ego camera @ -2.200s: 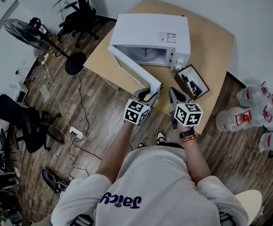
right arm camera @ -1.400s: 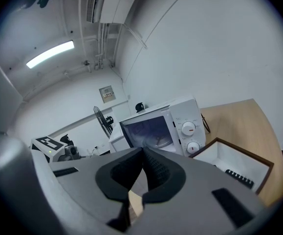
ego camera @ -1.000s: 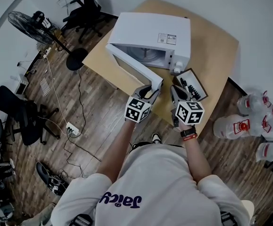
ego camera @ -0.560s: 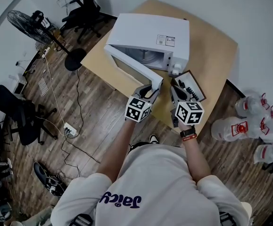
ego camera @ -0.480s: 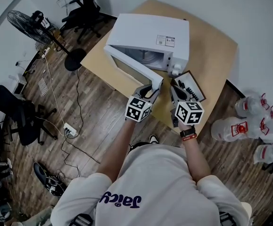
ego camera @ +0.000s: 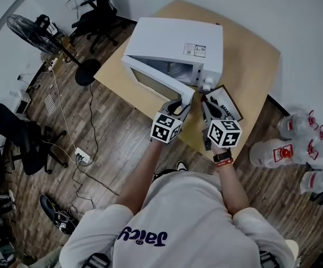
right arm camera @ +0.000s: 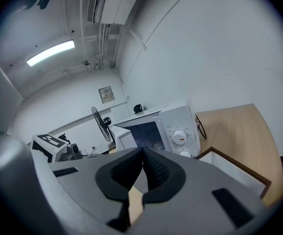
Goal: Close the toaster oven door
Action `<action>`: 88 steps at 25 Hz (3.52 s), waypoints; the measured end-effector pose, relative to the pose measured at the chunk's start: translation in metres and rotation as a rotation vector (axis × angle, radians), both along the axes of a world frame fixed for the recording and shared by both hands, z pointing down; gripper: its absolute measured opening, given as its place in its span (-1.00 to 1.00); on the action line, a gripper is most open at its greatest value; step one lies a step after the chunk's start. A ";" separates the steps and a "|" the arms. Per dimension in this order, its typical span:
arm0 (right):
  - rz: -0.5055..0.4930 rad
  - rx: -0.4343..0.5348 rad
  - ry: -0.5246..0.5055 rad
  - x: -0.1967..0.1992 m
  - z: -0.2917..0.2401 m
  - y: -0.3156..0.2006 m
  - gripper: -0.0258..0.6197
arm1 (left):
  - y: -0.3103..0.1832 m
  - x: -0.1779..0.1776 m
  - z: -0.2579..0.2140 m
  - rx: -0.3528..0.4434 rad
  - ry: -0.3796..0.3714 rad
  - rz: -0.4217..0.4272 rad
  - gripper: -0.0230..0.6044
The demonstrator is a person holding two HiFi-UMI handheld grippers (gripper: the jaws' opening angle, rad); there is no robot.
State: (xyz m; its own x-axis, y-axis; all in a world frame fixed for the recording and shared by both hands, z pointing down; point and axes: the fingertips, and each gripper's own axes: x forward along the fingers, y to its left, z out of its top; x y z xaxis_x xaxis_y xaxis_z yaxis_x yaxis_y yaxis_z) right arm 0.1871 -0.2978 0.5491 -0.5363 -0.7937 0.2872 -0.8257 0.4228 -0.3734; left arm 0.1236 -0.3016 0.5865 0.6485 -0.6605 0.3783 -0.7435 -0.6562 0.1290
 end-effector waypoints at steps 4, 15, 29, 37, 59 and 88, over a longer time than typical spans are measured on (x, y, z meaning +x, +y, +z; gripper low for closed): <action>0.005 0.004 0.001 0.003 -0.001 -0.002 -0.88 | -0.005 0.003 0.000 -0.001 0.003 -0.001 -0.49; 0.002 0.005 0.019 0.005 0.000 -0.012 -0.88 | -0.022 0.012 0.001 0.002 0.013 -0.021 -0.49; 0.023 -0.001 0.015 0.010 0.002 -0.021 -0.88 | -0.042 0.023 0.002 -0.009 0.018 -0.020 -0.50; 0.039 -0.007 0.010 0.014 0.005 -0.026 -0.88 | -0.055 0.030 0.003 -0.015 0.024 -0.009 -0.50; 0.050 -0.007 0.014 0.008 0.005 -0.043 -0.88 | -0.088 0.041 0.001 -0.022 0.028 0.008 -0.52; 0.092 -0.011 -0.010 0.019 -0.004 -0.048 -0.88 | -0.121 0.051 -0.001 -0.065 0.014 -0.004 -0.53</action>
State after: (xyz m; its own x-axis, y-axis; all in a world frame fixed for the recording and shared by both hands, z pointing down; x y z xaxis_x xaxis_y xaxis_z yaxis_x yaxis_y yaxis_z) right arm 0.2063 -0.3462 0.5450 -0.4638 -0.8367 0.2912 -0.8574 0.3410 -0.3855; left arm 0.1743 -0.4229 0.5853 0.6512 -0.6377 0.4114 -0.7441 -0.6430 0.1812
